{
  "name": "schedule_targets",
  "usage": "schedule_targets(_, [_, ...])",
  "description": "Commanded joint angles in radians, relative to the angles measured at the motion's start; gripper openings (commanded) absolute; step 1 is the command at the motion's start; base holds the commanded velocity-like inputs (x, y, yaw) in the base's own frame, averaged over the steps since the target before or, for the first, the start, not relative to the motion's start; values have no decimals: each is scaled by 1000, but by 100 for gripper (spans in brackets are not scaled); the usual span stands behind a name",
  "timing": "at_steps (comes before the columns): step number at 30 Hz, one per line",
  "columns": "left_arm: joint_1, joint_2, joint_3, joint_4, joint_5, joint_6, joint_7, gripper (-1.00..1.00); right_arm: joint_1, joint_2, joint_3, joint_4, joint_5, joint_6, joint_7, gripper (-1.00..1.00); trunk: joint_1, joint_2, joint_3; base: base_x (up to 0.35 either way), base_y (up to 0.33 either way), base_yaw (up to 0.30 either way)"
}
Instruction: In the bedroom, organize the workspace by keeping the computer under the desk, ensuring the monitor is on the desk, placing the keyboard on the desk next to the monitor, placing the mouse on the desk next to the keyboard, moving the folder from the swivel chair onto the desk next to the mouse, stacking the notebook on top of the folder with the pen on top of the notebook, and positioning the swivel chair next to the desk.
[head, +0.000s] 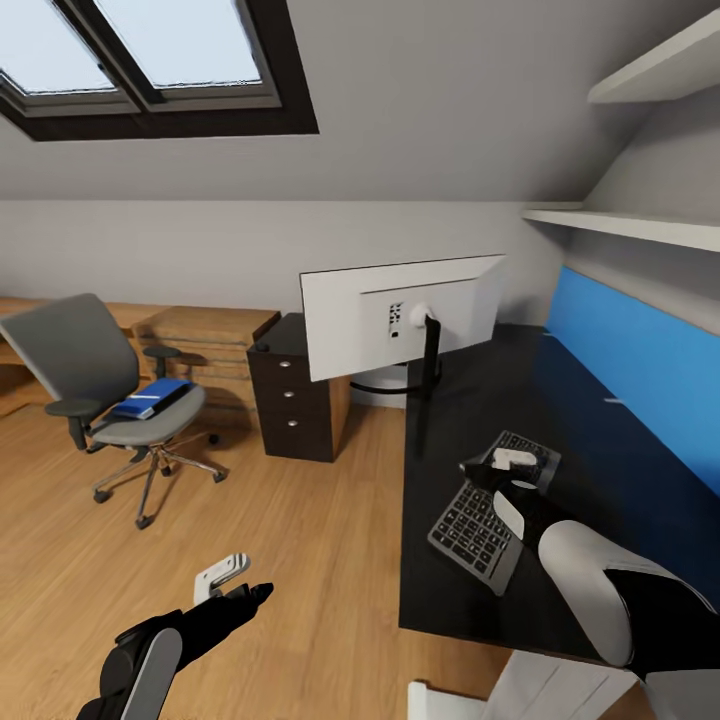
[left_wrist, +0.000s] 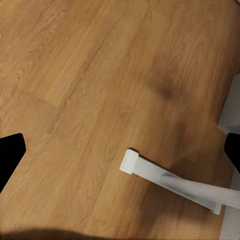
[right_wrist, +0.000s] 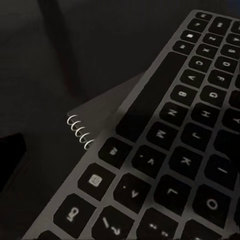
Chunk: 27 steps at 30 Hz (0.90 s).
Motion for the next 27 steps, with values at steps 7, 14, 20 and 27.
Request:
schedule_targets(7, [-1, -1, 2, -1, 9, 3, 7, 100, -1, -1, -5, 0, -2, -2, 0, 100, 0, -1, -1, 175, 0, 36])
schedule_targets(14, [-1, -1, 1, -1, 10, 4, 7, 100, -1, -2, -4, 2, 0, -9, 1, 100, 0, -1, -1, 83, 0, 3])
schedule_targets(20, [-1, -2, 1, -1, 10, 3, 6, 100, -1, -5, -3, 3, 2, -14, -13, 100, 0, -1, -1, 69, 0, 0])
schedule_targets(27, [-1, -2, -1, 0, 10, 4, 6, 100, -1, 1, -1, 6, 3, -18, -110, 100, 0, -1, -1, 74, 0, 0])
